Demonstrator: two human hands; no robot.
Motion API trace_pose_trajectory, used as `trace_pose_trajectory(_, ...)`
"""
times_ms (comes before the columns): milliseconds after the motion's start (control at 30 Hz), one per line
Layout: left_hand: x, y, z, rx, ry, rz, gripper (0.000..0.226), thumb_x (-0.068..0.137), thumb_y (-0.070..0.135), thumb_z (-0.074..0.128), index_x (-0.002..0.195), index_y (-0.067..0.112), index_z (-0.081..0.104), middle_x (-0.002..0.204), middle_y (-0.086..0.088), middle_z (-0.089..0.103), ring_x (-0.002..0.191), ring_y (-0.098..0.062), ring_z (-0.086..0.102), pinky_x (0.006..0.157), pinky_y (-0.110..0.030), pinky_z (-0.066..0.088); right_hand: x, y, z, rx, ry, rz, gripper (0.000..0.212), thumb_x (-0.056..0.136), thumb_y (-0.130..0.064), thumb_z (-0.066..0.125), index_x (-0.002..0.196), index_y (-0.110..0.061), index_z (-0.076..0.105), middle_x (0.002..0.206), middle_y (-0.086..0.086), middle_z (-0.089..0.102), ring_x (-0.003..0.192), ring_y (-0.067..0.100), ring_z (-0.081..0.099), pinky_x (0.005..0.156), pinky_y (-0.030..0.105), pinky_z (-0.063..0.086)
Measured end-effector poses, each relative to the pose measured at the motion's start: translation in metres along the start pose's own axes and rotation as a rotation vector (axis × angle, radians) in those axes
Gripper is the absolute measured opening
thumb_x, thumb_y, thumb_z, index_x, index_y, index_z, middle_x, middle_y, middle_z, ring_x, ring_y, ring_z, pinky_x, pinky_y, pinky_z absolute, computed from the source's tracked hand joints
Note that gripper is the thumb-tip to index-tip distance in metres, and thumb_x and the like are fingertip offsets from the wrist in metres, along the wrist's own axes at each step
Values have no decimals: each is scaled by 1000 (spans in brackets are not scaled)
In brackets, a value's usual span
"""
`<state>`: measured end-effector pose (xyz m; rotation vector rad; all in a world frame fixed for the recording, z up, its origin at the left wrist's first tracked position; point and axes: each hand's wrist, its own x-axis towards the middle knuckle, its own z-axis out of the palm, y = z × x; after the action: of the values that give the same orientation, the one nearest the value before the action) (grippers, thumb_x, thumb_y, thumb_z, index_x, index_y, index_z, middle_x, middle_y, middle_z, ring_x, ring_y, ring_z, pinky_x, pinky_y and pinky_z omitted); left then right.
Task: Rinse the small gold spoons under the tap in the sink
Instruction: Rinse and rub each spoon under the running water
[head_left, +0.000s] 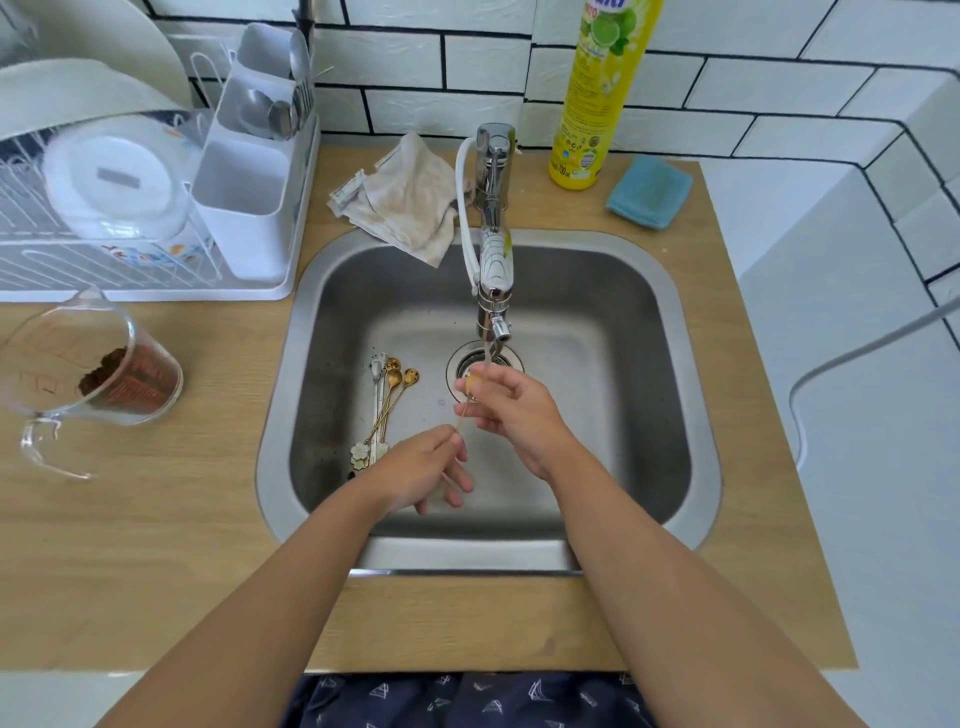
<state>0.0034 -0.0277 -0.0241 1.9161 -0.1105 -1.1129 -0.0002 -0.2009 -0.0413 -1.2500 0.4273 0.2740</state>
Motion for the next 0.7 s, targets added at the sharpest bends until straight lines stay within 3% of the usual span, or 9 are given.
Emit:
trace_pose_trajectory(67, 0, -1, 1, 16, -7, 0, 30, 108, 31, 34, 102, 14, 57, 95, -7, 68, 78, -22, 76, 44, -25, 49, -1, -1, 0, -23, -9, -11, 28, 96, -19, 73, 121, -28, 65, 106, 0, 82, 94, 18, 79, 73, 20, 57)
trace_pose_trajectory(167, 1, -2, 1, -62, 37, 32, 22, 106, 26, 44, 101, 11, 60, 81, -11, 58, 70, -25, 76, 50, -27, 57, 0, -1, 0, -57, 33, -44, 22, 93, -16, 76, 114, -22, 70, 99, 1, 82, 88, 17, 80, 72, 24, 55)
trace_pose_trajectory(233, 1, -2, 0, -87, 78, 74, 16, 105, 26, 48, 99, 14, 57, 76, -12, 60, 68, -27, 76, 52, -29, 58, 1, -1, -1, -38, 53, -57, 19, 94, -19, 76, 111, -20, 71, 101, -1, 82, 88, 18, 80, 69, 23, 53)
trace_pose_trajectory(333, 2, -2, 0, -48, 50, 112, 17, 106, 27, 43, 98, 16, 54, 76, -9, 62, 69, -25, 75, 51, -28, 55, 1, 0, -3, -43, 22, -61, 20, 92, -24, 79, 110, -20, 71, 103, -3, 81, 88, 16, 79, 66, 20, 51)
trace_pose_trajectory(500, 0, -2, 4, 34, -15, 128, 25, 108, 24, 35, 99, 15, 56, 75, -5, 61, 74, -21, 75, 45, -25, 50, 3, 5, -2, -178, 92, -117, 6, 94, -20, 76, 89, -17, 76, 77, -3, 77, 73, 13, 77, 62, 20, 50)
trace_pose_trajectory(600, 0, -3, 3, 29, 9, 119, 27, 108, 23, 34, 98, 13, 56, 73, -5, 60, 72, -23, 75, 42, -24, 49, 3, 7, -1, -170, 65, -89, 14, 102, -14, 63, 98, -20, 75, 89, -5, 81, 79, 12, 78, 65, 19, 53)
trace_pose_trajectory(700, 1, -4, 1, 27, 14, 130, 28, 108, 23, 33, 97, 14, 57, 71, -3, 59, 71, -24, 75, 42, -25, 50, 2, 6, 1, -189, 28, -89, 16, 98, -16, 70, 111, -24, 73, 89, -6, 80, 83, 10, 76, 67, 16, 53)
